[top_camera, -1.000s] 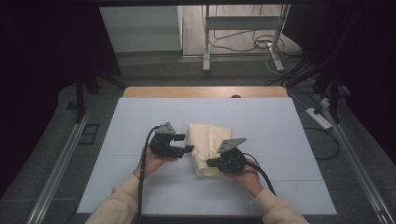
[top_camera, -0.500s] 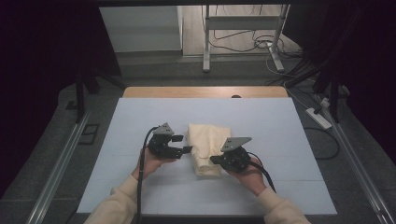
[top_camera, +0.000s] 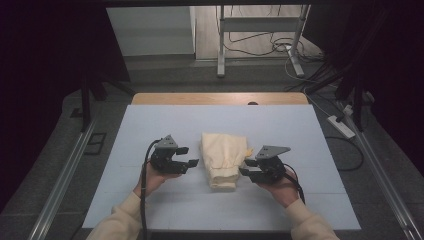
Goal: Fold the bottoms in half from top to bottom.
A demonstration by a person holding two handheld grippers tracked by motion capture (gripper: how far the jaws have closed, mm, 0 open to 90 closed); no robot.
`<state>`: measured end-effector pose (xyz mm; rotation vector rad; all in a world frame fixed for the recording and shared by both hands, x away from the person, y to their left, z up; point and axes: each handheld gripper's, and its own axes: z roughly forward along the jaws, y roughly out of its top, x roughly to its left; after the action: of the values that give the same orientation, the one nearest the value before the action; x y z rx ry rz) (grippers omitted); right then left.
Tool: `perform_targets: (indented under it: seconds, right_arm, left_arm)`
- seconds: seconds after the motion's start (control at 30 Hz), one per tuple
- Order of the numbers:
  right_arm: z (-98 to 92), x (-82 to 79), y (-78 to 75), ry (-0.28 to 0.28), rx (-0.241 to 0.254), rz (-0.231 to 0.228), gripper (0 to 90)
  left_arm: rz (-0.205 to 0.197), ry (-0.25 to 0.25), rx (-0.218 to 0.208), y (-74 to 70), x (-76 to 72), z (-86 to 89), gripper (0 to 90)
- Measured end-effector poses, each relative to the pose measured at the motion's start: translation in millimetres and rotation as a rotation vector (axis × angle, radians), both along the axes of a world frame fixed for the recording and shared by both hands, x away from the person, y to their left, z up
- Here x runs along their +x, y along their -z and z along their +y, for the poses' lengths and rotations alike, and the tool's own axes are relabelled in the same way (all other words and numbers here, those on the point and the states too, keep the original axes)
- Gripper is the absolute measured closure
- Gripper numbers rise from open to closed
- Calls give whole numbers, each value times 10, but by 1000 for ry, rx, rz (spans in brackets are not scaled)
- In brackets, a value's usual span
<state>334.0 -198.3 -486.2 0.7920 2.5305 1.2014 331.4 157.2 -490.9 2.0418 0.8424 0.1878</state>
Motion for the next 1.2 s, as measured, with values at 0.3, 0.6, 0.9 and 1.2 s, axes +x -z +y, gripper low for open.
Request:
perform_targets:
  seconds: [0.3, 0.6, 0.9, 1.2]
  right_arm:
    - [-253, -32, 67, 42, -11, 22, 391]
    - [-578, -130, 125, 80, 15, 18, 360]
    - [-769, -190, 175, 125, 27, 25, 341]
    - [-775, -198, 176, 121, 34, 16, 340]
  left_arm:
    - [12, -32, 24, 77, -144, 136, 312]
    - [33, -58, 43, 170, -324, 292, 307]
    - [51, -79, 49, 237, -449, 425, 307]
    - [52, -79, 50, 247, -452, 444, 305]
